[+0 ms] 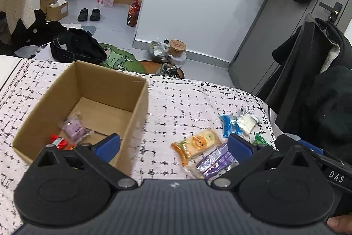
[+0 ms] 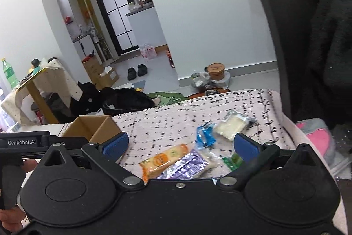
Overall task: Organize snacks
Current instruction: 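Move both open tools back from the box to the snack pile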
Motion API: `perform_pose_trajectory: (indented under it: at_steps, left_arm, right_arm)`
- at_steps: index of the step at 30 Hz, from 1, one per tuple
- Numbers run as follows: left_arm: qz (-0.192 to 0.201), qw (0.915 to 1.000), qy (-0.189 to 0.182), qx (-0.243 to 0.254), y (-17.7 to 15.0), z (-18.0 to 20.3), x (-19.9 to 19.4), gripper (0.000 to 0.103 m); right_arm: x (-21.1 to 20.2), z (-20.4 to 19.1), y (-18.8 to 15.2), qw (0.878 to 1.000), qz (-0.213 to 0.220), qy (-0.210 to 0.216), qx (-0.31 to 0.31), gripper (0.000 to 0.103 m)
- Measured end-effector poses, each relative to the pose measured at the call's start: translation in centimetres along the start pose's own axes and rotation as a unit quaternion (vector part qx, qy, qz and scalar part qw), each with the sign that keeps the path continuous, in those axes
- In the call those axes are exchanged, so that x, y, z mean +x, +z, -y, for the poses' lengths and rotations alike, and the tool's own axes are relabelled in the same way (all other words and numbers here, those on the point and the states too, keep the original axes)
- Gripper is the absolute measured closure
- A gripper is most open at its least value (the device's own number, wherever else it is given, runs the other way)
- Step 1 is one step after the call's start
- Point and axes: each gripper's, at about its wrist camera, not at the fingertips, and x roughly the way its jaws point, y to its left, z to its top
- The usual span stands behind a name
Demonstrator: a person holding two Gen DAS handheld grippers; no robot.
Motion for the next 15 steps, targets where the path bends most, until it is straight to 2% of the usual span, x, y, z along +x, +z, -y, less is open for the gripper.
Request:
perform_pose_trajectory:
  at_steps: [5, 11, 15]
  left_arm:
    - [-0.001, 1.0000, 0.002, 0.007, 0.0, 1.1, 1.0, 0.000]
    - [-0.019, 0.9997, -0.006, 0.014, -0.3, 2.3, 3.0, 0.000]
    - [-0.032, 0.9992, -0.012, 0.020, -0.6, 3.1, 4.5, 0.001]
  right_arm:
    - [0.0, 1.9, -0.2, 1.000, -0.007, -0.019, 0.009, 0.000]
    - [0.9, 3.8, -0.8, 0.999, -0.018, -0.044, 0.016, 0.001]
    - [1.8, 4.8, -1.4, 0.998, -0.031, -0.046, 0.022, 0.007]
